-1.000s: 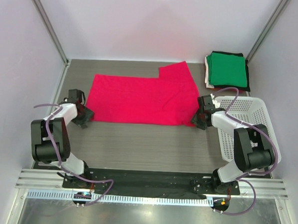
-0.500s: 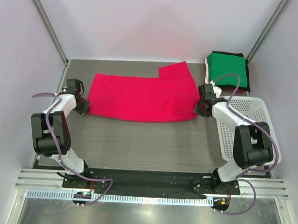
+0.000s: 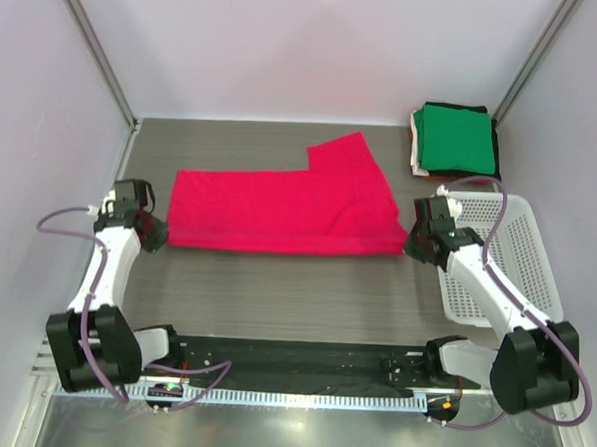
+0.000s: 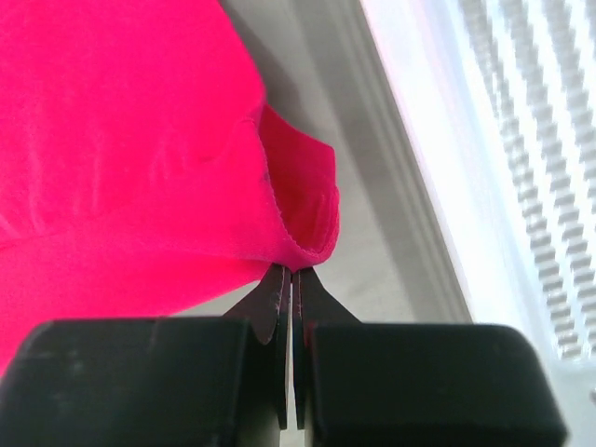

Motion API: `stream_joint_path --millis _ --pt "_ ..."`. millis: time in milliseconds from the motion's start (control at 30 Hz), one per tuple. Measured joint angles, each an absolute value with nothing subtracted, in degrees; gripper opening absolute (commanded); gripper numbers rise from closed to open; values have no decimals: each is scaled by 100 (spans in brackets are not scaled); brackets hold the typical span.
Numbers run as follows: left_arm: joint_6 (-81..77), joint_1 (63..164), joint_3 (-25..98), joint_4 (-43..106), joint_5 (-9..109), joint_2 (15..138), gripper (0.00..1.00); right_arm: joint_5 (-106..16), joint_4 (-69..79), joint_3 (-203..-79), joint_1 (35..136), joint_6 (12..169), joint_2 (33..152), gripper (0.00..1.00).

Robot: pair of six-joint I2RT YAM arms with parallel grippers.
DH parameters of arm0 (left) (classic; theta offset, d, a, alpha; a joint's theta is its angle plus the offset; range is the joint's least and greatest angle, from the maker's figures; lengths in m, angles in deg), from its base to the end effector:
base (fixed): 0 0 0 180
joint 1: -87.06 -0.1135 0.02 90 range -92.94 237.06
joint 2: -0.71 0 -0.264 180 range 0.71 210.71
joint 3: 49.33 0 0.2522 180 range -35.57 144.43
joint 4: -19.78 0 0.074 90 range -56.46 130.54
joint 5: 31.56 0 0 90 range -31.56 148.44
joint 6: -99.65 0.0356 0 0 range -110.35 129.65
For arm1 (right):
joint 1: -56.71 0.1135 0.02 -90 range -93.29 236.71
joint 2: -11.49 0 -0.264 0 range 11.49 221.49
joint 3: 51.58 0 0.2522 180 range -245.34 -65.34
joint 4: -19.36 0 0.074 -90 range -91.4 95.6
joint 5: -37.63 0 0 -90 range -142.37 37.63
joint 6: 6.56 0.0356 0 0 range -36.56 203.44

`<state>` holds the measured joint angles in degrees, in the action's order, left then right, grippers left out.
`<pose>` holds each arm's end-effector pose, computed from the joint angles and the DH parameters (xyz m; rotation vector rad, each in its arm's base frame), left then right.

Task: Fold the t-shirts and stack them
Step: Fold the tshirt

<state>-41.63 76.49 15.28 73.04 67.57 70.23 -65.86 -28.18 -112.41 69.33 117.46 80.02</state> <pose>0.2314 0.0489 0.2465 -1.3691 2.1717 -0.0624 0.2314 0.0433 0.2362 0.5540 2.4344 0.0382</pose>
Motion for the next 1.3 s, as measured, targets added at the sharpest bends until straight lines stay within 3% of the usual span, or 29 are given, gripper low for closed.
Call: stream_joint_path --millis 33,100,133,233,267,433,600,767,1067,1200,1300 --pt "-4207 7594 1382 7436 6728 6872 6 -6523 -2928 -11059 6933 11807 7862 2" --pt "-4284 7443 1045 7696 6641 6522 21 -6407 -3137 -10744 6933 11966 7525 19" --pt "-4308 7360 916 7855 6615 6347 55 -6357 -3282 -10629 6933 12054 7322 44" --pt "-4395 7166 709 8222 6488 5821 91 -6245 -3640 -10484 6933 12336 6666 86" --pt "-4410 7127 698 8356 6460 5615 95 -6226 -3725 -10487 6933 12434 6454 87" --pt "-4384 7092 853 8703 6298 4994 97 -6160 -4077 -10779 6933 12629 5853 87" --pt "-3755 7085 1445 8782 5976 5449 92 -6103 -4058 -11789 6933 12355 6649 87" --pt "-2974 7210 1902 8769 5878 6100 91 -5904 -3771 -13575 6933 11711 8819 87" --pt "-2535 7505 1592 8596 5858 6157 89 -5450 -3227 -18032 6922 10631 13431 82" --pt "-2524 7614 1537 8531 5933 5991 87 -5216 -3168 -19675 6920 10369 15018 79" --pt "-2526 7699 1535 8469 6022 5882 86 -5174 -3004 -20237 6907 10242 15680 75"
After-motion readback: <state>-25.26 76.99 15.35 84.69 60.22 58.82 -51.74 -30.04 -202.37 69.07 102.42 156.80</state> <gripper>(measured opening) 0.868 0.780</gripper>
